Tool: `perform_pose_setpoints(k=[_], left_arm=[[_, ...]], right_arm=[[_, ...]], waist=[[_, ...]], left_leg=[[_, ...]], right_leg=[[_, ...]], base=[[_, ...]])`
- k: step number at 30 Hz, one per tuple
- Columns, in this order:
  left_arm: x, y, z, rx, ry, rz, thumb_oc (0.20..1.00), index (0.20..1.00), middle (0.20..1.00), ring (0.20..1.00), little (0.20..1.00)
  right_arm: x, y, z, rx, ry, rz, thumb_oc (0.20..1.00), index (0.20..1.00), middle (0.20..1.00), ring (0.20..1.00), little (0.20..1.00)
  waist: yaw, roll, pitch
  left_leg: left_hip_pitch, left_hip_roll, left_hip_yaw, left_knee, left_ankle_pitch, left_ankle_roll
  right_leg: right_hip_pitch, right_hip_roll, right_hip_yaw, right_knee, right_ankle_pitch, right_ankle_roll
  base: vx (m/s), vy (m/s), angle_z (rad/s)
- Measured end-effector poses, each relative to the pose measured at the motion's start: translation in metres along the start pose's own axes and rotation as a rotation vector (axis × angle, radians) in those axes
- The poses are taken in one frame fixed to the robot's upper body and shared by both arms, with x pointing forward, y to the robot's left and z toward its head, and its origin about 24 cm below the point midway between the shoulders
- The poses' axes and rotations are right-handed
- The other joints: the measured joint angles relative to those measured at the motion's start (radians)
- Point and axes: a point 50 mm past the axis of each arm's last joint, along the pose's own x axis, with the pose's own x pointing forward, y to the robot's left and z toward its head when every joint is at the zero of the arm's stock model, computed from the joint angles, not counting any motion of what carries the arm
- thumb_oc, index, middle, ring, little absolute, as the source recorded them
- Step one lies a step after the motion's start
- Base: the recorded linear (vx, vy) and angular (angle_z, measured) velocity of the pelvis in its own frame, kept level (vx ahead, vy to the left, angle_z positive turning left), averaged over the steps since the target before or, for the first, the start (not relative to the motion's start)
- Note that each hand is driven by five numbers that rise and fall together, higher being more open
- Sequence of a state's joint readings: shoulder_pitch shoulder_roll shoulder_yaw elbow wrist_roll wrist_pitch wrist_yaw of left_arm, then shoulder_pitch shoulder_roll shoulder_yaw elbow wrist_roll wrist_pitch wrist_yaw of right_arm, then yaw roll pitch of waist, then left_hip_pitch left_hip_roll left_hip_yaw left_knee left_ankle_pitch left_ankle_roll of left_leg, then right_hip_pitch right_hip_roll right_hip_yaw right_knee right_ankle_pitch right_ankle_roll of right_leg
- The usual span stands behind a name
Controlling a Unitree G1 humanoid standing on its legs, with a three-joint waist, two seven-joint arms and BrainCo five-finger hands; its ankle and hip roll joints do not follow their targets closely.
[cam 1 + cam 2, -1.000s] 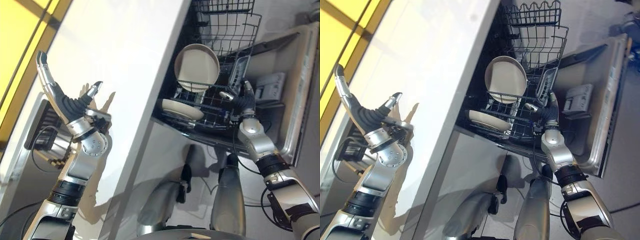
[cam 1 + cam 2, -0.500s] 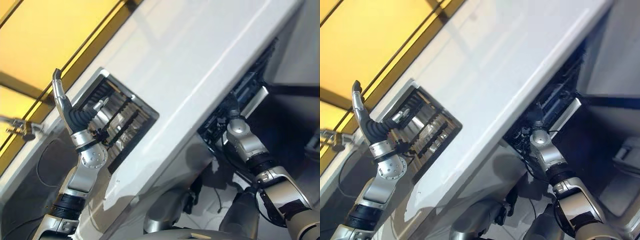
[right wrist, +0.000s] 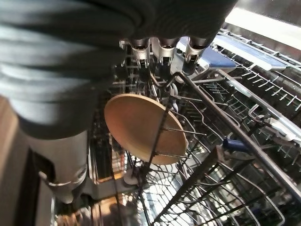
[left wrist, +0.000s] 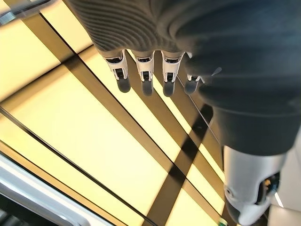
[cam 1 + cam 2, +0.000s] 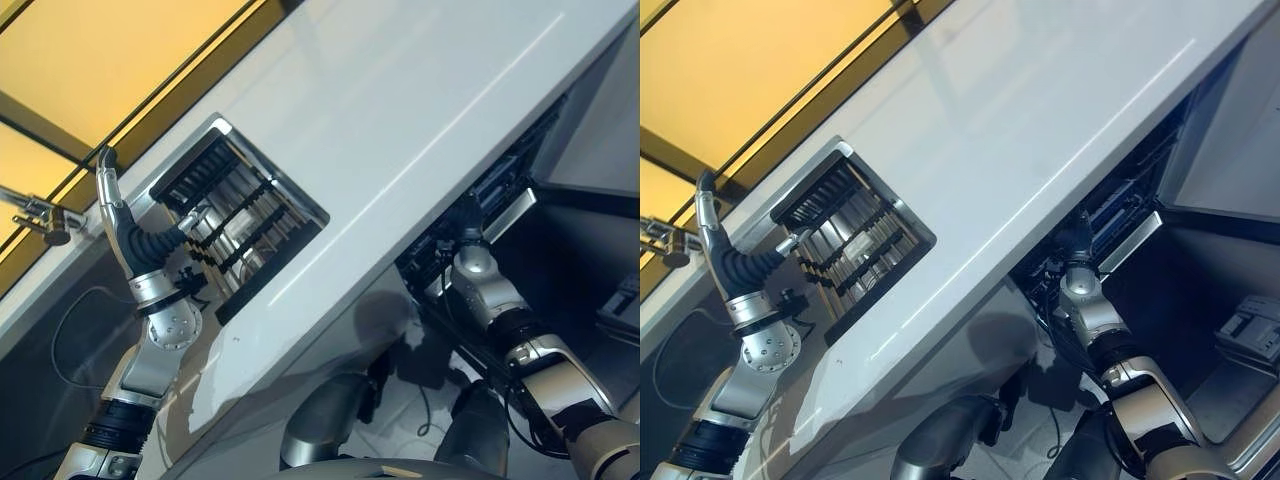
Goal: Pick up plates and place into dishwasher.
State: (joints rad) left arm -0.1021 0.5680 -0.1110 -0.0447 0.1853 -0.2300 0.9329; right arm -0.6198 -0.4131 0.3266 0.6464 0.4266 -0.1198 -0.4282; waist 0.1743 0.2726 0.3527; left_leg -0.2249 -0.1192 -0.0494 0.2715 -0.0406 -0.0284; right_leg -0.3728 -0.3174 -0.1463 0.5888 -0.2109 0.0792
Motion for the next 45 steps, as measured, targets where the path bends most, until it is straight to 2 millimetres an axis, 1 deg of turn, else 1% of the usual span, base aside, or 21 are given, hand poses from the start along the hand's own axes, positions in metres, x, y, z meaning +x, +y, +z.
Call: perform_pose_setpoints(k=[2, 5, 6, 7, 8, 10, 12, 13, 18, 21, 23, 26, 27, 30, 32, 34, 38, 40, 41, 43, 45], left_arm=[[0.000, -0.004, 0.002, -0.007, -0.003, -0.001, 1.000, 1.000, 1.000, 1.000, 1.000], [0.001, -0.008, 0.004, -0.008, -0.004, 0.002, 1.000, 1.000, 1.000, 1.000, 1.000], [0.003, -0.008, 0.005, -0.009, -0.007, 0.012, 1.000, 1.000, 1.000, 1.000, 1.000], [0.006, -0.010, 0.007, -0.015, -0.015, 0.020, 1.000, 1.000, 1.000, 1.000, 1.000], [0.008, -0.013, 0.009, -0.018, -0.020, 0.023, 1.000, 1.000, 1.000, 1.000, 1.000], [0.008, -0.012, 0.008, -0.010, -0.015, 0.036, 1.000, 1.000, 1.000, 1.000, 1.000], [0.009, -0.012, 0.008, -0.011, -0.016, 0.039, 1.000, 1.000, 1.000, 1.000, 1.000], [0.009, -0.013, 0.009, -0.014, -0.017, 0.037, 1.000, 1.000, 1.000, 1.000, 1.000], [0.008, -0.013, 0.007, -0.003, -0.006, 0.042, 1.000, 1.000, 1.000, 1.000, 1.000], [0.007, -0.013, 0.008, 0.024, -0.036, 0.038, 1.000, 1.000, 1.000, 1.000, 1.000], [0.007, -0.010, 0.009, 0.029, -0.042, 0.053, 1.000, 1.000, 1.000, 1.000, 1.000], [0.010, -0.007, 0.011, 0.042, -0.066, 0.067, 1.000, 1.000, 1.000, 1.000, 1.000], [0.011, -0.007, 0.011, 0.043, -0.069, 0.069, 1.000, 1.000, 1.000, 1.000, 1.000], [0.007, -0.004, 0.008, 0.053, -0.057, 0.071, 1.000, 1.000, 1.000, 1.000, 1.000], [0.007, 0.001, 0.006, 0.063, -0.048, 0.088, 1.000, 1.000, 1.000, 1.000, 1.000], [0.004, 0.002, 0.005, 0.055, -0.039, 0.091, 1.000, 1.000, 1.000, 1.000, 1.000], [-0.005, 0.004, 0.002, 0.048, -0.026, 0.094, 1.000, 1.000, 1.000, 1.000, 1.000], [-0.010, 0.005, 0.002, 0.053, -0.036, 0.085, 1.000, 1.000, 1.000, 1.000, 1.000], [-0.011, 0.006, 0.001, 0.053, -0.033, 0.082, 1.000, 1.000, 1.000, 1.000, 1.000], [-0.013, 0.008, -0.001, 0.061, -0.026, 0.082, 1.000, 1.000, 1.000, 1.000, 1.000], [-0.013, 0.008, 0.000, 0.057, -0.028, 0.085, 1.000, 1.000, 1.000, 1.000, 1.000]], right_arm=[[0.002, 0.003, 0.009, 0.023, -0.037, -0.012, 1.000, 1.000, 1.000, 1.000, 1.000], [0.003, -0.002, 0.019, 0.066, -0.065, -0.076, 1.000, 1.000, 1.000, 1.000, 1.000], [0.004, -0.006, 0.022, 0.067, -0.075, -0.101, 1.000, 1.000, 1.000, 1.000, 1.000], [0.004, -0.008, 0.024, 0.072, -0.072, -0.121, 1.000, 1.000, 1.000, 1.000, 1.000], [0.006, -0.016, 0.024, 0.067, -0.066, -0.156, 1.000, 1.000, 1.000, 1.000, 1.000], [0.004, -0.018, 0.029, 0.050, -0.081, -0.170, 1.000, 1.000, 1.000, 1.000, 1.000], [0.003, -0.023, 0.036, 0.032, -0.112, -0.189, 1.000, 1.000, 1.000, 1.000, 1.000], [0.002, -0.028, 0.035, 0.023, -0.113, -0.207, 1.000, 1.000, 1.000, 1.000, 1.000], [-0.011, -0.053, 0.021, -0.022, -0.095, -0.269, 1.000, 1.000, 1.000, 1.000, 1.000], [-0.018, -0.067, 0.009, -0.020, -0.062, -0.314, 1.000, 1.000, 1.000, 1.000, 1.000], [-0.025, -0.071, 0.004, -0.020, -0.060, -0.327, 1.000, 1.000, 1.000, 1.000, 1.000], [-0.033, -0.078, 0.002, -0.045, -0.078, -0.375, 1.000, 1.000, 1.000, 1.000, 1.000], [-0.037, -0.082, 0.000, -0.053, -0.078, -0.403, 1.000, 1.000, 1.000, 1.000, 1.000], [-0.053, -0.097, -0.013, -0.066, -0.058, -0.491, 1.000, 1.000, 1.000, 1.000, 1.000], [-0.062, -0.105, -0.020, -0.053, -0.042, -0.562, 1.000, 1.000, 1.000, 1.000, 1.000], [-0.076, -0.114, -0.034, -0.043, 0.001, -0.640, 1.000, 1.000, 1.000, 1.000, 1.000], [-0.098, -0.126, -0.051, -0.006, 0.057, -0.722, 1.000, 1.000, 1.000, 1.000, 1.000], [-0.111, -0.132, -0.061, -0.005, 0.090, -0.757, 1.000, 1.000, 1.000, 1.000, 1.000], [-0.114, -0.134, -0.063, 0.004, 0.099, -0.778, 1.000, 1.000, 1.000, 1.000, 1.000], [-0.121, -0.134, -0.070, 0.005, 0.127, -0.799, 1.000, 1.000, 1.000, 1.000, 1.000], [-0.125, -0.132, -0.075, 0.028, 0.153, -0.809, 1.000, 1.000, 1.000, 1.000, 1.000]], waist=[[-0.020, 0.000, 0.000], [-0.069, 0.000, 0.000], [-0.084, -0.002, 0.002], [-0.087, -0.002, 0.003], [-0.104, -0.007, 0.007], [-0.117, -0.007, 0.013], [-0.138, -0.008, 0.028], [-0.143, -0.009, 0.037], [-0.191, -0.014, 0.052], [-0.194, -0.015, 0.054], [-0.219, -0.016, 0.057], [-0.228, -0.018, 0.059], [-0.241, -0.020, 0.060], [-0.246, -0.024, 0.064], [-0.268, -0.028, 0.067], [-0.284, -0.033, 0.070], [-0.313, -0.038, 0.073], [-0.334, -0.040, 0.072], [-0.334, -0.040, 0.072], [-0.350, -0.041, 0.072], [-0.353, -0.042, 0.070]], left_leg=[[-0.002, -0.005, 0.026, 0.000, -0.005, 0.011], [-0.014, -0.007, 0.053, 0.000, -0.011, 0.023], [-0.023, -0.005, 0.053, -0.002, -0.009, 0.025], [-0.032, -0.001, 0.062, -0.003, -0.009, 0.026], [-0.032, 0.012, 0.074, -0.004, -0.008, 0.025], [-0.030, 0.018, 0.083, -0.007, -0.010, 0.024], [-0.023, 0.025, 0.103, -0.015, -0.010, 0.023], [-0.017, 0.028, 0.108, -0.019, -0.010, 0.023], [0.006, 0.036, 0.134, -0.037, -0.011, 0.023], [0.021, 0.045, 0.161, -0.051, -0.015, 0.028], [0.023, 0.045, 0.161, -0.055, -0.015, 0.028], [0.026, 0.049, 0.179, -0.066, -0.015, 0.027], [0.030, 0.049, 0.182, -0.069, -0.015, 0.027], [0.060, 0.053, 0.190, -0.093, -0.016, 0.026], [0.076, 0.056, 0.195, -0.112, -0.016, 0.026], [0.109, 0.061, 0.206, -0.128, -0.017, 0.025], [0.159, 0.063, 0.216, -0.158, -0.018, 0.025], [0.173, 0.062, 0.217, -0.164, -0.018, 0.024], [0.182, 0.060, 0.219, -0.171, -0.018, 0.024], [0.189, 0.056, 0.229, -0.178, -0.019, 0.024], [0.196, 0.053, 0.241, -0.186, -0.019, 0.024]], right_leg=[[-0.018, 0.000, 0.029, -0.001, 0.008, 0.008], [-0.040, 0.004, 0.063, -0.021, 0.027, 0.019], [-0.051, 0.010, 0.072, -0.032, 0.038, 0.020], [-0.059, 0.019, 0.079, -0.044, 0.050, 0.019], [-0.063, 0.030, 0.087, -0.052, 0.059, 0.021], [-0.064, 0.047, 0.099, -0.074, 0.074, 0.017], [-0.067, 0.061, 0.119, -0.087, 0.086, 0.013], [-0.068, 0.071, 0.134, -0.093, 0.093, 0.011], [-0.067, 0.091, 0.168, -0.111, 0.106, 0.011], [-0.070, 0.109, 0.194, -0.124, 0.116, 0.012], [-0.071, 0.112, 0.197, -0.128, 0.117, 0.013], [-0.080, 0.127, 0.221, -0.141, 0.129, 0.014], [-0.080, 0.130, 0.225, -0.142, 0.132, 0.018], [-0.067, 0.147, 0.248, -0.160, 0.137, 0.014], [-0.056, 0.154, 0.251, -0.174, 0.142, 0.013], [-0.032, 0.164, 0.261, -0.181, 0.144, 0.016], [-0.007, 0.177, 0.278, -0.185, 0.139, 0.008], [0.000, 0.181, 0.285, -0.185, 0.137, 0.008], [0.000, 0.184, 0.293, -0.185, 0.137, 0.008], [-0.002, 0.189, 0.308, -0.184, 0.139, 0.009], [-0.014, 0.191, 0.321, -0.180, 0.139, 0.010]], base=[[-0.08, 0.040, -0.34], [-0.08, -0.006, -0.31], [-0.09, -0.059, -0.30], [-0.08, -0.066, -0.31], [-0.10, -0.100, -0.34], [-0.06, -0.094, -0.36], [-0.04, -0.088, -0.40], [-0.03, -0.079, -0.40], [-0.03, -0.076, -0.27], [-0.03, -0.061, -0.29], [-0.04, -0.054, -0.15], [-0.03, -0.018, -0.24], [-0.02, 0.010, -0.22], [0.00, 0.014, -0.27], [0.03, 0.023, -0.17], [0.05, 0.026, -0.19], [0.06, 0.035, -0.21], [0.05, 0.082, -0.15], [0.03, 0.099, -0.26], [0.02, 0.117, -0.27], [0.01, 0.114, -0.35]])
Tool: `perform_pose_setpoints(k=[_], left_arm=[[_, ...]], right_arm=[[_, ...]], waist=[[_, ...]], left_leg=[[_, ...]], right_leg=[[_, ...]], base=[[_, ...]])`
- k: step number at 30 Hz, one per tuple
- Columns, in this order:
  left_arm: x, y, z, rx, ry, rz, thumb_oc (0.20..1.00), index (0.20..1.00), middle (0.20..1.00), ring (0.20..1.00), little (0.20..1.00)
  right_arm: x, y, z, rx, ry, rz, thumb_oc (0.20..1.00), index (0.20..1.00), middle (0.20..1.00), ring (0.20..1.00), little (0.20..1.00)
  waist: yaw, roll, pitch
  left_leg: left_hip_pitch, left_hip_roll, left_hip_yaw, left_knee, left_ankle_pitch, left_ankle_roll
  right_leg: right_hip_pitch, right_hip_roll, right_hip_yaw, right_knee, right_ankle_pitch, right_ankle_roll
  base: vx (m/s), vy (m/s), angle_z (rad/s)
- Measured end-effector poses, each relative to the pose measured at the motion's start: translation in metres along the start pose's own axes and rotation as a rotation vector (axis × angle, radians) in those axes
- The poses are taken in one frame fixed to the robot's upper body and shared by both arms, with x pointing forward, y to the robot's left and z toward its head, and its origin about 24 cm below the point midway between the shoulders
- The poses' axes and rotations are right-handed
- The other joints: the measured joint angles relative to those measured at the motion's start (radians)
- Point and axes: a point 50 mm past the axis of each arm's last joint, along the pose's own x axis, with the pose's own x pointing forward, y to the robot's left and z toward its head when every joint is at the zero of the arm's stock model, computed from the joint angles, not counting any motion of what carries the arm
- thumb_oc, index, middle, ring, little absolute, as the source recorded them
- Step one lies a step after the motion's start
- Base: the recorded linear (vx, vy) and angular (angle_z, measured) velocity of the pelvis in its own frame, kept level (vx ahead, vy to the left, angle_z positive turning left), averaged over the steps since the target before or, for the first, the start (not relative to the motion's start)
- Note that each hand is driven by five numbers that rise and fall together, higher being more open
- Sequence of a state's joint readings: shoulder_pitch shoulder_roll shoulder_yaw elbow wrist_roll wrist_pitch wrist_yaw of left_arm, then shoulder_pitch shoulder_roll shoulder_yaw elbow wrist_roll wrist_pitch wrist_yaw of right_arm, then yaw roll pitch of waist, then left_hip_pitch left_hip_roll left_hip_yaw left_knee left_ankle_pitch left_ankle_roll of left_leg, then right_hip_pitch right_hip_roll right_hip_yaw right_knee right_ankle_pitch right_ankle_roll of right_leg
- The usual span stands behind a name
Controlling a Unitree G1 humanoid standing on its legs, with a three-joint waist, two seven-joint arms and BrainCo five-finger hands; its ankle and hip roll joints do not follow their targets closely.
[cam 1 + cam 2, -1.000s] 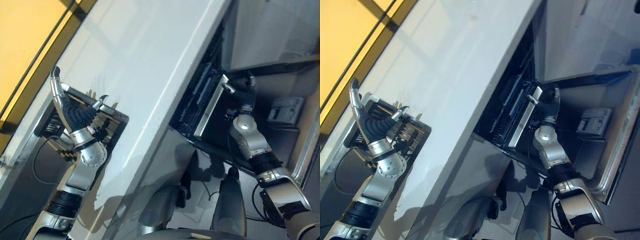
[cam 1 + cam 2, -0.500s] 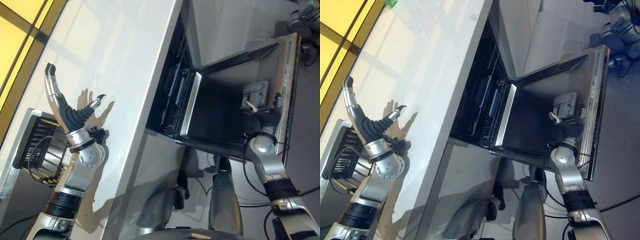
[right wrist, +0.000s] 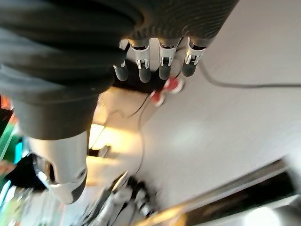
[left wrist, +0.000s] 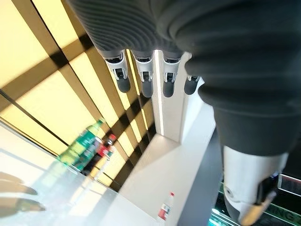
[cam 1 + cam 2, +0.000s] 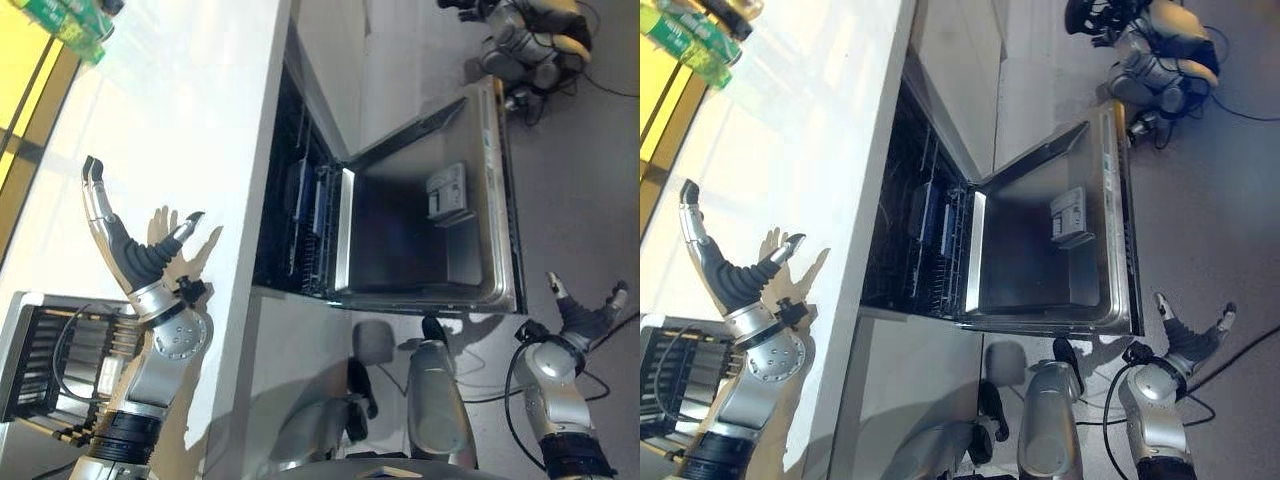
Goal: Pick up plates and place into dishwasher.
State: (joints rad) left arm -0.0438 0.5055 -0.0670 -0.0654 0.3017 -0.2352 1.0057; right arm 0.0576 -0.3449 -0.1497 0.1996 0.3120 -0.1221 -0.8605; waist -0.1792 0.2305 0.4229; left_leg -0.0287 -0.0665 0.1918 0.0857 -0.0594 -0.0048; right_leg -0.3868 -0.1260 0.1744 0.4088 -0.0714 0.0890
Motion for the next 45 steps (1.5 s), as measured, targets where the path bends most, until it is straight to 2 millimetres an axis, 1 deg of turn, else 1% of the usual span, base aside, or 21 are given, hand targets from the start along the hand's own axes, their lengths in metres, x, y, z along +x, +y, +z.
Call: perform_pose_setpoints(k=[4, 6, 8, 10, 11, 13, 15, 16, 17, 19, 22, 25, 28, 30, 33, 35, 37, 41, 43, 45], left_arm=[[0.003, -0.002, 0.004, -0.027, -0.020, 0.018, 1.000, 1.000, 1.000, 1.000, 1.000], [0.002, -0.006, 0.006, -0.039, -0.022, 0.009, 1.000, 1.000, 1.000, 1.000, 1.000], [0.002, -0.007, 0.007, -0.042, -0.025, 0.012, 1.000, 1.000, 1.000, 1.000, 1.000], [0.006, -0.008, 0.008, -0.041, -0.034, 0.019, 1.000, 1.000, 1.000, 1.000, 1.000], [0.008, -0.010, 0.010, -0.045, -0.038, 0.021, 1.000, 1.000, 1.000, 1.000, 1.000], [0.016, -0.013, 0.015, -0.056, -0.063, 0.036, 1.000, 1.000, 1.000, 1.000, 1.000], [0.023, -0.017, 0.021, -0.077, -0.089, 0.048, 1.000, 1.000, 1.000, 1.000, 1.000], [0.027, -0.020, 0.025, -0.089, -0.106, 0.050, 1.000, 1.000, 1.000, 1.000, 1.000], [0.028, -0.023, 0.028, -0.104, -0.117, 0.051, 1.000, 1.000, 1.000, 1.000, 1.000], [0.027, -0.028, 0.032, -0.117, -0.125, 0.038, 1.000, 1.000, 1.000, 1.000, 1.000], [0.033, -0.026, 0.037, -0.117, -0.162, 0.039, 1.000, 1.000, 1.000, 1.000, 1.000], [0.038, -0.024, 0.043, -0.130, -0.192, 0.049, 1.000, 1.000, 1.000, 1.000, 1.000], [0.044, -0.024, 0.048, -0.140, -0.221, 0.053, 1.000, 1.000, 1.000, 1.000, 1.000], [0.045, -0.023, 0.049, -0.137, -0.226, 0.054, 1.000, 1.000, 1.000, 1.000, 1.000], [0.048, -0.022, 0.049, -0.122, -0.237, 0.055, 1.000, 1.000, 1.000, 1.000, 1.000], [0.046, -0.023, 0.049, -0.124, -0.232, 0.045, 1.000, 1.000, 1.000, 1.000, 1.000], [0.039, -0.030, 0.050, -0.141, -0.219, 0.001, 1.000, 1.000, 1.000, 1.000, 1.000], [0.041, -0.029, 0.045, -0.096, -0.215, -0.014, 1.000, 1.000, 1.000, 1.000, 1.000], [0.042, -0.029, 0.043, -0.078, -0.208, -0.012, 1.000, 1.000, 1.000, 1.000, 1.000], [0.044, -0.031, 0.044, -0.083, -0.199, -0.011, 1.000, 1.000, 1.000, 1.000, 1.000]], right_arm=[[0.002, -0.001, -0.019, 0.025, 0.092, -0.071, 1.000, 1.000, 1.000, 1.000, 1.000], [0.001, -0.004, -0.026, 0.041, 0.117, -0.107, 1.000, 1.000, 1.000, 1.000, 1.000], [0.002, -0.002, -0.027, 0.075, 0.128, -0.118, 1.000, 1.000, 1.000, 1.000, 1.000], [0.005, 0.001, -0.028, 0.141, 0.163, -0.109, 1.000, 1.000, 1.000, 1.000, 1.000], [0.007, 0.004, -0.025, 0.186, 0.171, -0.094, 1.000, 1.000, 1.000, 1.000, 1.000], [0.012, 0.010, -0.025, 0.257, 0.197, -0.073, 1.000, 1.000, 1.000, 1.000, 1.000], [0.017, 0.018, -0.024, 0.320, 0.216, -0.067, 1.000, 1.000, 1.000, 1.000, 1.000], [0.019, 0.019, -0.025, 0.347, 0.231, -0.070, 1.000, 1.000, 1.000, 1.000, 1.000], [0.019, 0.026, -0.021, 0.391, 0.236, -0.056, 1.000, 1.000, 1.000, 1.000, 1.000], [0.021, 0.035, -0.015, 0.455, 0.236, -0.034, 1.000, 1.000, 1.000, 1.000, 1.000], [0.026, 0.051, -0.006, 0.474, 0.225, -0.003, 1.000, 1.000, 1.000, 1.000, 1.000], [0.034, 0.059, 0.002, 0.509, 0.229, 0.021, 1.000, 1.000, 1.000, 1.000, 1.000], [0.040, 0.069, 0.015, 0.544, 0.214, 0.089, 1.000, 1.000, 1.000, 1.000, 1.000], [0.046, 0.076, 0.028, 0.570, 0.189, 0.117, 1.000, 1.000, 1.000, 1.000, 1.000], [0.051, 0.080, 0.036, 0.582, 0.179, 0.206, 1.000, 1.000, 1.000, 1.000, 1.000], [0.055, 0.081, 0.038, 0.567, 0.181, 0.289, 1.000, 1.000, 1.000, 1.000, 1.000], [0.055, 0.084, 0.039, 0.551, 0.173, 0.376, 1.000, 1.000, 1.000, 1.000, 1.000], [0.052, 0.089, 0.041, 0.523, 0.160, 0.542, 1.000, 1.000, 1.000, 1.000, 1.000], [0.049, 0.092, 0.042, 0.515, 0.160, 0.614, 1.000, 1.000, 1.000, 1.000, 1.000], [0.046, 0.091, 0.042, 0.475, 0.165, 0.694, 1.000, 1.000, 1.000, 1.000, 1.000]], waist=[[-0.005, 0.004, -0.003], [-0.010, 0.014, -0.009], [-0.021, 0.020, -0.013], [-0.022, 0.033, -0.012], [-0.023, 0.044, -0.015], [-0.022, 0.070, -0.009], [-0.011, 0.085, -0.009], [-0.003, 0.089, -0.012], [0.004, 0.091, -0.014], [0.005, 0.092, -0.015], [0.006, 0.096, -0.018], [0.011, 0.100, -0.021], [0.034, 0.105, -0.025], [0.035, 0.110, -0.028], [0.035, 0.111, -0.029], [0.034, 0.111, -0.029], [0.032, 0.110, -0.029], [0.035, 0.110, -0.028], [0.041, 0.110, -0.028], [0.051, 0.105, -0.024]], left_leg=[[-0.002, -0.005, 0.029, -0.004, 0.000, 0.000], [-0.006, -0.008, 0.032, -0.003, -0.001, 0.000], [-0.021, -0.011, 0.031, 0.012, -0.007, -0.002], [-0.050, -0.017, 0.030, 0.036, -0.014, -0.001], [-0.075, -0.018, 0.029, 0.056, -0.018, 0.000], [-0.138, -0.023, 0.023, 0.112, -0.033, 0.001], [-0.196, -0.028, 0.021, 0.161, -0.046, 0.001], [-0.216, -0.032, 0.021, 0.179, -0.050, 0.001], [-0.228, -0.034, 0.021, 0.194, -0.053, 0.004], [-0.257, -0.037, 0.016, 0.223, -0.066, 0.005], [-0.304, -0.040, 0.001, 0.264, -0.077, 0.011], [-0.350, -0.047, -0.002, 0.303, -0.085, 0.012], [-0.389, -0.056, -0.004, 0.327, -0.087, 0.011], [-0.409, -0.063, -0.004, 0.339, -0.087, 0.010], [-0.421, -0.062, -0.005, 0.350, -0.089, 0.011], [-0.422, -0.062, -0.007, 0.352, -0.090, 0.011], [-0.434, -0.063, -0.014, 0.353, -0.090, 0.011], [-0.458, -0.067, -0.050, 0.353, -0.090, 0.011], [-0.468, -0.068, -0.074, 0.351, -0.090, 0.011], [-0.473, -0.068, -0.098, 0.347, -0.090, 0.011]], right_leg=[[-0.029, -0.006, 0.006, 0.010, 0.008, -0.001], [-0.038, -0.008, 0.007, 0.017, 0.008, -0.001], [-0.053, -0.013, 0.008, 0.030, 0.008, -0.001], [-0.081, -0.019, 0.009, 0.049, 0.007, -0.002], [-0.102, -0.021, 0.011, 0.056, 0.008, -0.002], [-0.148, -0.031, 0.013, 0.084, 0.007, -0.001], [-0.195, -0.040, 0.014, 0.110, 0.006, 0.000], [-0.212, -0.044, 0.017, 0.123, 0.005, 0.001], [-0.222, -0.048, 0.018, 0.129, 0.006, 0.001], [-0.241, -0.054, 0.017, 0.137, 0.007, 0.003], [-0.272, -0.063, 0.016, 0.141, 0.020, 0.009], [-0.313, -0.073, 0.016, 0.171, 0.020, 0.009], [-0.357, -0.080, 0.017, 0.200, 0.020, 0.007], [-0.378, -0.085, 0.018, 0.212, 0.019, 0.005], [-0.388, -0.087, 0.019, 0.218, 0.019, 0.005], [-0.389, -0.087, 0.019, 0.217, 0.019, 0.005], [-0.398, -0.084, 0.018, 0.213, 0.019, 0.005], [-0.415, -0.077, 0.006, 0.199, 0.020, 0.005], [-0.420, -0.065, 0.001, 0.188, 0.020, 0.006], [-0.422, -0.063, -0.020, 0.178, 0.020, 0.006]], base=[[-0.02, 0.080, -0.27], [-0.02, 0.059, -0.07], [-0.06, 0.063, 0.00], [-0.17, 0.004, -0.02], [-0.21, -0.047, 0.03], [-0.19, -0.080, 0.12], [-0.12, -0.064, 0.13], [-0.09, -0.041, 0.09], [-0.08, -0.040, 0.06], [-0.06, -0.040, -0.02], [-0.04, -0.052, -0.02], [-0.03, -0.078, 0.08], [-0.04, -0.094, 0.04], [-0.01, -0.062, 0.04], [-0.01, -0.047, -0.01], [-0.02, -0.062, -0.07], [-0.02, -0.058, -0.13], [-0.03, -0.047, -0.18], [-0.03, -0.037, -0.15], [-0.04, -0.026, -0.08]])
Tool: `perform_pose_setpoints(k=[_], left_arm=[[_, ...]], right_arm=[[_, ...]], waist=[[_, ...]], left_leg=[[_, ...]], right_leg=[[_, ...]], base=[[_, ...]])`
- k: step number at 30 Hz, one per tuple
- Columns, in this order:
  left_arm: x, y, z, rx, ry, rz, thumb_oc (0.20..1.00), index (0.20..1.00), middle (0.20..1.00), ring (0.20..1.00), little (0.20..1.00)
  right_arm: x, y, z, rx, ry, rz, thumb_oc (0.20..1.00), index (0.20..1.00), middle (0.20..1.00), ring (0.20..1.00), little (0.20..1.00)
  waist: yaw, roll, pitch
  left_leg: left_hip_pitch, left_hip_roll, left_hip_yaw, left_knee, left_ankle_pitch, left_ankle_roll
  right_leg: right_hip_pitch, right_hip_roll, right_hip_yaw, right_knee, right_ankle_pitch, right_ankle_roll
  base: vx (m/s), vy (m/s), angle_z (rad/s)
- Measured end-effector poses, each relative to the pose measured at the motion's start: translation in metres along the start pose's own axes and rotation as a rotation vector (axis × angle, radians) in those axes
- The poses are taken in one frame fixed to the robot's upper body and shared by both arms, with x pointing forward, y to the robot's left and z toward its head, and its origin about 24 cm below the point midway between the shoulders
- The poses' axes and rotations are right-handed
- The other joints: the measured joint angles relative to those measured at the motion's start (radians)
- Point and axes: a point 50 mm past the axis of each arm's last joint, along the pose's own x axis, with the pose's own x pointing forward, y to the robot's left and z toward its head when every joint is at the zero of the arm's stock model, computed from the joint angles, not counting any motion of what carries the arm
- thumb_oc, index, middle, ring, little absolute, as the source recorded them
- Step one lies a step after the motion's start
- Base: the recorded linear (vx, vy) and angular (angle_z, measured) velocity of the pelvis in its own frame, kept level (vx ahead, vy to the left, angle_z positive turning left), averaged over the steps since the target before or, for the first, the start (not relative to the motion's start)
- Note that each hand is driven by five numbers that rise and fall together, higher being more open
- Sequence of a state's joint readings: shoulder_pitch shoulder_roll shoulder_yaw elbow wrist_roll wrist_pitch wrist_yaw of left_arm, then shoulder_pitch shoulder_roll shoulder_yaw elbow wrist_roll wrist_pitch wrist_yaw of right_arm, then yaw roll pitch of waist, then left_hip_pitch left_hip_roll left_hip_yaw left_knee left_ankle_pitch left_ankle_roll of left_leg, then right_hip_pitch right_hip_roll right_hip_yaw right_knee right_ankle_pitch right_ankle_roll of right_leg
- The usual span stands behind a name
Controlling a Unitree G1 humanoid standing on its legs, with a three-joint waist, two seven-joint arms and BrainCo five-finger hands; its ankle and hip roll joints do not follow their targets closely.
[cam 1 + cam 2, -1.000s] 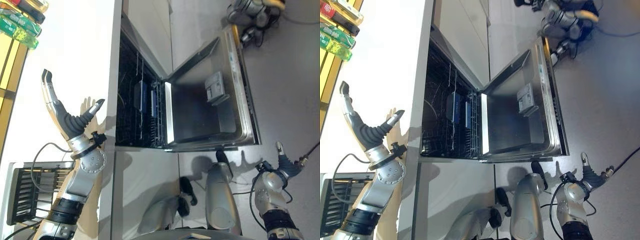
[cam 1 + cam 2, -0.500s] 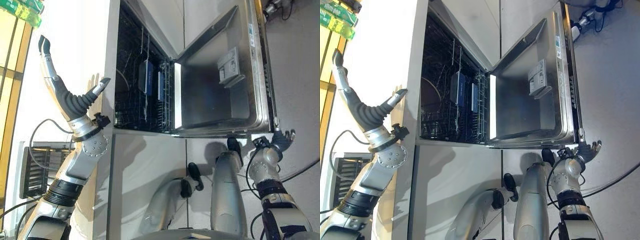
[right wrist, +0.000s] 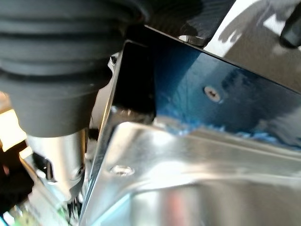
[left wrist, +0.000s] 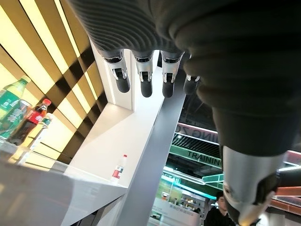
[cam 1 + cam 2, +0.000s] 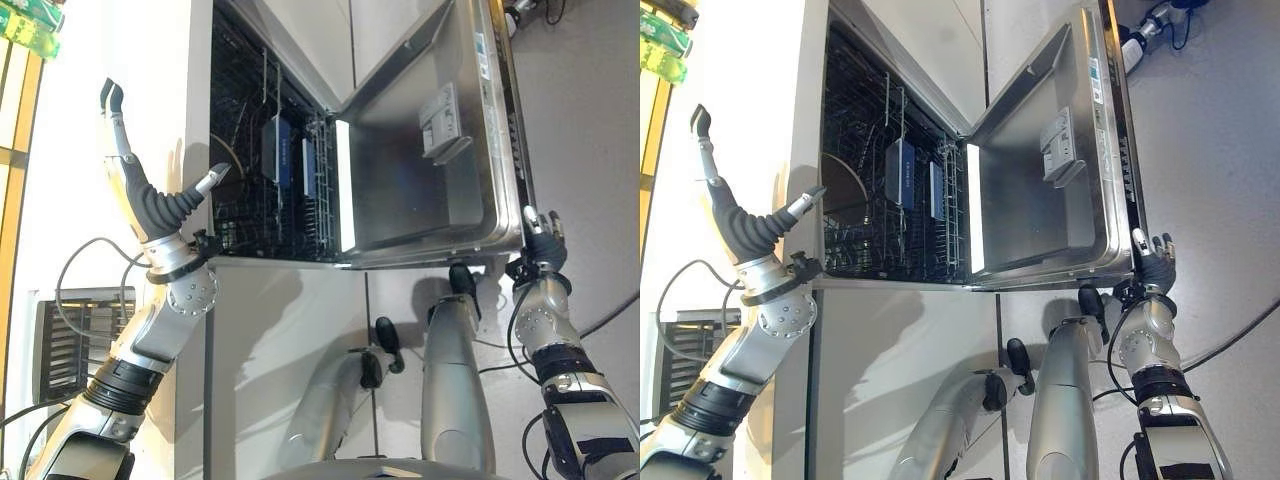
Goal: Pick up plates and place into dishwasher.
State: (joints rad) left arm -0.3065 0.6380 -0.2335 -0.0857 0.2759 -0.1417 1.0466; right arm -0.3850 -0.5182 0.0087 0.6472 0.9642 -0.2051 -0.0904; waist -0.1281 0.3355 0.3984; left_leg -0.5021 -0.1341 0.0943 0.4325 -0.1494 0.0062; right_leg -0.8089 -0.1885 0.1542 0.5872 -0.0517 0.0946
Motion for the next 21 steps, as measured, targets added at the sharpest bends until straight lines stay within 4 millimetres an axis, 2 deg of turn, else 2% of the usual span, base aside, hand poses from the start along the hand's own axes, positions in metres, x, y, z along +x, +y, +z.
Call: perform_pose_setpoints(k=[7, 13, 21], left_arm=[[-0.005, -0.007, -0.008, -0.021, 0.084, -0.023, 1.000, 1.000, 1.000, 1.000, 1.000], [-0.004, -0.007, -0.006, -0.031, 0.083, -0.029, 1.000, 1.000, 1.000, 1.000, 1.000], [-0.004, -0.010, -0.005, -0.053, 0.103, -0.037, 1.000, 1.000, 1.000, 1.000, 1.000]], right_arm=[[-0.006, 0.017, -0.005, -0.067, 0.097, 0.166, 1.000, 1.000, 1.000, 1.000, 1.000], [-0.008, 0.021, -0.010, -0.124, 0.153, 0.193, 1.000, 1.000, 1.000, 1.000, 1.000], [-0.022, 0.022, -0.021, -0.162, 0.176, 0.227, 1.000, 1.000, 1.000, 1.000, 1.000]], waist=[[0.005, -0.017, 0.013], [0.010, -0.040, 0.031], [0.057, -0.046, 0.034]], left_leg=[[-0.008, 0.005, -0.065, -0.019, 0.001, 0.000], [0.028, 0.013, -0.099, -0.029, 0.002, 0.001], [0.124, 0.039, -0.155, -0.125, 0.008, 0.010]], right_leg=[[0.003, 0.008, -0.058, -0.029, 0.000, 0.000], [0.061, 0.002, -0.103, -0.044, 0.000, 0.000], [0.188, -0.002, -0.174, -0.133, -0.001, 0.001]], base=[[-0.02, 0.005, -0.03], [0.02, 0.052, 0.17], [0.09, 0.066, 0.18]])
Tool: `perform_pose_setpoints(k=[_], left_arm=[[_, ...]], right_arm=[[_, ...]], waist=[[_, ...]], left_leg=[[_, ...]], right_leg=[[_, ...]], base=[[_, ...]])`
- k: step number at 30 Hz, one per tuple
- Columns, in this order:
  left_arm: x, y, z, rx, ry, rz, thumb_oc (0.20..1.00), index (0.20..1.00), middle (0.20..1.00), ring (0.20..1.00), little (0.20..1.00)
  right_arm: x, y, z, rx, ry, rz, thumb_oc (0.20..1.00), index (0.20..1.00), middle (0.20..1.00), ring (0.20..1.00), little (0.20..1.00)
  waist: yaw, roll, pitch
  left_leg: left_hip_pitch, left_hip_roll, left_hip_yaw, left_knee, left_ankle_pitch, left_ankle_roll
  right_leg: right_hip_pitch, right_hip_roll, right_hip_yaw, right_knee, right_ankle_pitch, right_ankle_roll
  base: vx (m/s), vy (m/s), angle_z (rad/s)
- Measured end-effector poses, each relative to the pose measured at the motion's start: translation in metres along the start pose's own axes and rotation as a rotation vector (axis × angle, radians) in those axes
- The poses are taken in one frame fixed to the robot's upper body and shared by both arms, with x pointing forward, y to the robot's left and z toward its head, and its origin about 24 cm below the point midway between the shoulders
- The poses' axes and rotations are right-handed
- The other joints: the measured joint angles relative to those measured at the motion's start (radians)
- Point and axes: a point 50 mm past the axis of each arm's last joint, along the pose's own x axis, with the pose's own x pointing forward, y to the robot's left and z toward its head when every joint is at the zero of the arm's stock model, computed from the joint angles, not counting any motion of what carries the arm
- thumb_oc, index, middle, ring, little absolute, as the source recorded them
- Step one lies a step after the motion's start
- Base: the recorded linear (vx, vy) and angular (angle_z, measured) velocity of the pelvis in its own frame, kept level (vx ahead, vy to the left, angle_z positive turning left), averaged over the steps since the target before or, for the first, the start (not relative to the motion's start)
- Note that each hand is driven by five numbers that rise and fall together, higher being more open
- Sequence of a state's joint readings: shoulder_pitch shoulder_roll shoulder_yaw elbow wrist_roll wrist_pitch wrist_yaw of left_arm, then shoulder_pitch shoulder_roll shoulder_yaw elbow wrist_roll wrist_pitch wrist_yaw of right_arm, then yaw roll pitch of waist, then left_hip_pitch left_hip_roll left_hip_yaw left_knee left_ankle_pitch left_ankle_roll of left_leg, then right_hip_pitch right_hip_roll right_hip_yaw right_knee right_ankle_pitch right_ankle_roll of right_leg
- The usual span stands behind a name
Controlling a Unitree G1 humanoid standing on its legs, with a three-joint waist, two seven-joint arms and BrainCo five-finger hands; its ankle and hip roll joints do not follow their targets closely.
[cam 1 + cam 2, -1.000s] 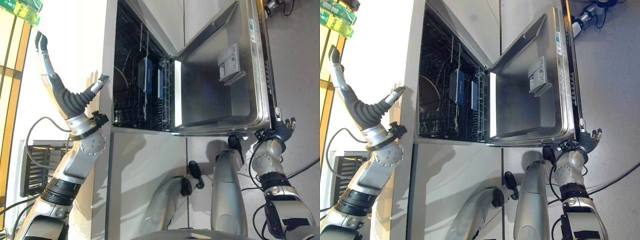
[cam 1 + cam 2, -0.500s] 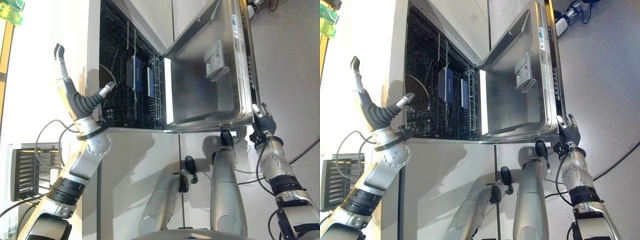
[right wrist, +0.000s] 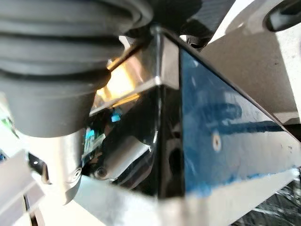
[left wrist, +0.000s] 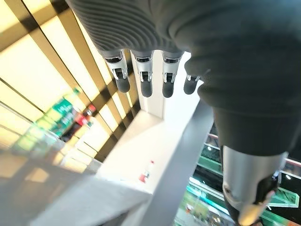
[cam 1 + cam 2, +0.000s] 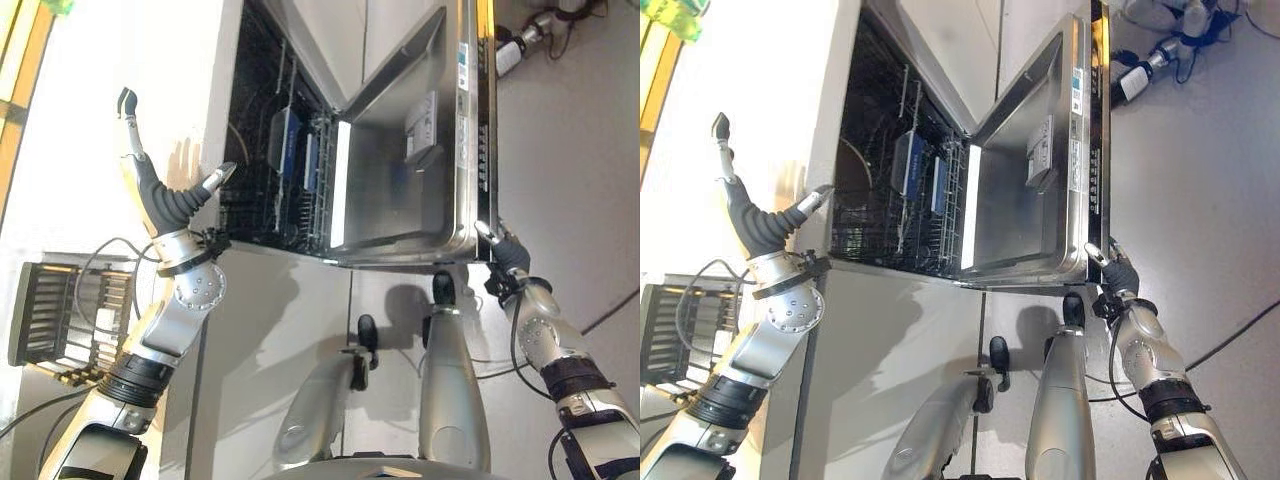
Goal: Pick up plates and place into dishwasher.
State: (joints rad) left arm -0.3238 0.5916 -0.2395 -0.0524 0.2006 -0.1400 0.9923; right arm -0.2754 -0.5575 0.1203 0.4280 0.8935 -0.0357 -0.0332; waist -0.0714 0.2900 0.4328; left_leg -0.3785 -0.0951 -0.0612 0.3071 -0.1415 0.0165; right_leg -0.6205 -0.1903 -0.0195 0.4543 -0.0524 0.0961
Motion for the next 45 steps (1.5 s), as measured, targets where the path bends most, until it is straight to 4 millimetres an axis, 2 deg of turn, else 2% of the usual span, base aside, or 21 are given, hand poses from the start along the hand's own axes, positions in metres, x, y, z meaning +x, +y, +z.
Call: perform_pose_setpoints(k=[3, 4, 5, 6, 7, 9, 10, 12, 16, 18, 19, 22, 25, 33, 39, 42, 45], left_arm=[[0.000, 0.000, -0.002, -0.007, 0.026, 0.002, 1.000, 1.000, 1.000, 1.000, 1.000], [-0.002, 0.001, -0.003, -0.007, 0.036, 0.000, 1.000, 1.000, 1.000, 1.000, 1.000], [0.000, 0.006, -0.001, -0.012, 0.027, 0.011, 1.000, 1.000, 1.000, 1.000, 1.000], [0.003, 0.009, 0.001, -0.012, 0.009, 0.014, 1.000, 1.000, 1.000, 1.000, 1.000], [0.005, 0.011, 0.001, -0.011, 0.007, 0.025, 1.000, 1.000, 1.000, 1.000, 1.000], [0.004, 0.011, -0.003, -0.008, 0.034, 0.006, 1.000, 1.000, 1.000, 1.000, 1.000], [0.006, 0.011, -0.003, -0.014, 0.030, -0.001, 1.000, 1.000, 1.000, 1.000, 1.000], [0.005, 0.017, -0.007, 0.007, 0.041, -0.013, 1.000, 1.000, 1.000, 1.000, 1.000], [0.000, 0.017, -0.010, 0.007, 0.046, -0.069, 1.000, 1.000, 1.000, 1.000, 1.000], [-0.003, 0.018, -0.010, 0.009, 0.040, -0.078, 1.000, 1.000, 1.000, 1.000, 1.000], [-0.006, 0.021, -0.012, 0.023, 0.040, -0.080, 1.000, 1.000, 1.000, 1.000, 1.000], [-0.012, 0.031, -0.020, 0.064, 0.067, -0.097, 1.000, 1.000, 1.000, 1.000, 1.000], [-0.013, 0.031, -0.020, 0.060, 0.062, -0.123, 1.000, 1.000, 1.000, 1.000, 1.000], [-0.013, 0.038, -0.022, 0.053, 0.048, -0.136, 1.000, 1.000, 1.000, 1.000, 1.000], [-0.016, 0.038, -0.022, 0.053, 0.052, -0.155, 1.000, 1.000, 1.000, 1.000, 1.000], [-0.019, 0.038, -0.024, 0.057, 0.060, -0.176, 1.000, 1.000, 1.000, 1.000, 1.000], [-0.024, 0.040, -0.026, 0.063, 0.072, -0.185, 1.000, 1.000, 1.000, 1.000, 1.000]], right_arm=[[-0.001, 0.011, -0.001, -0.030, -0.003, 0.047, 1.000, 1.000, 1.000, 1.000, 1.000], [-0.001, 0.016, -0.005, -0.039, 0.005, 0.062, 1.000, 1.000, 1.000, 1.000, 1.000], [-0.001, 0.025, -0.008, -0.020, -0.005, 0.086, 1.000, 1.000, 1.000, 1.000, 1.000], [-0.002, 0.033, -0.012, 0.009, -0.014, 0.101, 1.000, 1.000, 1.000, 1.000, 1.000], [0.000, 0.042, -0.010, 0.013, -0.026, 0.129, 1.000, 1.000, 1.000, 1.000, 1.000], [-0.001, 0.053, -0.012, 0.019, -0.035, 0.168, 1.000, 1.000, 1.000, 1.000, 1.000], [-0.004, 0.056, -0.016, 0.026, -0.028, 0.180, 1.000, 1.000, 1.000, 1.000, 1.000], [-0.006, 0.073, -0.025, 0.069, -0.035, 0.235, 1.000, 1.000, 1.000, 1.000, 1.000], [-0.007, 0.095, -0.029, 0.145, -0.073, 0.295, 1.000, 1.000, 1.000, 1.000, 1.000], [-0.009, 0.100, -0.036, 0.158, -0.049, 0.300, 1.000, 1.000, 1.000, 1.000, 1.000], [-0.010, 0.097, -0.043, 0.178, -0.030, 0.273, 1.000, 1.000, 1.000, 1.000, 1.000], [-0.019, 0.094, -0.062, 0.183, 0.034, 0.254, 1.000, 1.000, 1.000, 1.000, 1.000], [-0.025, 0.094, -0.071, 0.187, 0.062, 0.258, 1.000, 1.000, 1.000, 1.000, 1.000], [-0.030, 0.094, -0.074, 0.207, 0.057, 0.268, 1.000, 1.000, 1.000, 1.000, 1.000], [-0.034, 0.121, -0.054, 0.283, -0.056, 0.374, 1.000, 1.000, 1.000, 1.000, 1.000], [-0.034, 0.119, -0.058, 0.283, -0.041, 0.309, 1.000, 1.000, 1.000, 1.000, 1.000], [-0.042, 0.106, -0.076, 0.260, 0.049, 0.178, 1.000, 1.000, 1.000, 1.000, 1.000]], waist=[[0.012, -0.007, 0.005], [0.045, 0.000, 0.000], [0.058, -0.009, -0.002], [0.055, -0.043, -0.006], [0.062, -0.072, -0.013], [0.076, -0.067, -0.012], [0.100, -0.074, -0.014], [0.151, -0.124, -0.044], [0.211, -0.136, -0.087], [0.247, -0.144, -0.105], [0.256, -0.159, -0.115], [0.259, -0.217, -0.150], [0.253, -0.254, -0.170], [0.252, -0.275, -0.193], [0.240, -0.297, -0.240], [0.220, -0.300, -0.255], [0.207, -0.310, -0.274]], left_leg=[[0.027, 0.007, -0.008, 0.019, 0.002, 0.000], [0.034, 0.045, -0.021, 0.011, 0.018, 0.004], [0.032, 0.066, -0.021, 0.008, 0.027, 0.010], [0.037, 0.049, -0.033, -0.018, 0.023, -0.006], [0.036, 0.036, -0.033, -0.004, 0.036, -0.025], [0.065, 0.015, -0.020, 0.021, 0.042, -0.017], [0.095, 0.010, -0.047, 0.019, 0.067, -0.043], [0.098, 0.021, -0.053, 0.013, 0.081, -0.065], [0.109, 0.019, -0.070, 0.008, 0.096, -0.064], [0.135, 0.020, -0.083, -0.001, 0.096, -0.064], [0.150, 0.020, -0.084, -0.009, 0.096, -0.063], [0.182, 0.021, -0.085, -0.037, 0.095, -0.060], [0.206, 0.020, -0.080, -0.046, 0.088, -0.050], [0.270, 0.035, -0.061, -0.076, 0.082, -0.039], [0.307, 0.036, -0.031, -0.097, 0.077, -0.031], [0.329, 0.035, -0.020, -0.104, 0.073, -0.026], [0.346, 0.037, 0.006, -0.112, 0.068, -0.018]], right_leg=[[0.050, -0.009, -0.053, -0.007, -0.001, 0.002], [0.045, 0.012, -0.049, 0.044, -0.025, 0.000], [0.020, 0.031, 0.010, 0.276, -0.095, -0.089], [0.098, 0.012, 0.038, 0.304, -0.157, -0.066], [0.190, -0.037, 0.003, 0.176, -0.211, -0.033], [0.262, -0.042, -0.107, 0.137, -0.202, -0.049], [0.292, -0.028, -0.133, 0.141, -0.213, -0.056], [0.315, -0.018, -0.164, 0.153, -0.235, -0.067], [0.374, -0.010, -0.169, 0.125, -0.258, -0.067], [0.424, -0.002, -0.169, 0.087, -0.259, -0.065], [0.449, 0.001, -0.168, 0.067, -0.261, -0.060], [0.497, 0.015, -0.169, 0.012, -0.252, -0.043], [0.535, 0.018, -0.169, -0.028, -0.242, -0.034], [0.620, 0.033, -0.157, -0.130, -0.198, -0.022], [0.636, 0.036, -0.129, -0.149, -0.190, -0.021], [0.652, 0.031, -0.119, -0.159, -0.186, -0.016], [0.654, 0.029, -0.092, -0.163, -0.184, -0.011]], base=[[0.12, -0.039, 0.22], [0.15, -0.102, 0.03], [0.14, -0.108, 0.36], [0.18, -0.167, 0.93], [0.15, -0.159, 1.17], [0.17, -0.219, 0.97], [0.17, -0.222, 0.68], [0.15, -0.138, 0.72], [0.13, -0.053, 0.82], [0.10, -0.030, 0.52], [0.09, -0.016, 0.36], [0.07, -0.020, 0.08], [0.04, -0.025, -0.02], [0.00, -0.051, -0.08], [-0.02, -0.002, -0.15], [-0.01, 0.000, -0.13], [-0.01, -0.018, -0.24]])
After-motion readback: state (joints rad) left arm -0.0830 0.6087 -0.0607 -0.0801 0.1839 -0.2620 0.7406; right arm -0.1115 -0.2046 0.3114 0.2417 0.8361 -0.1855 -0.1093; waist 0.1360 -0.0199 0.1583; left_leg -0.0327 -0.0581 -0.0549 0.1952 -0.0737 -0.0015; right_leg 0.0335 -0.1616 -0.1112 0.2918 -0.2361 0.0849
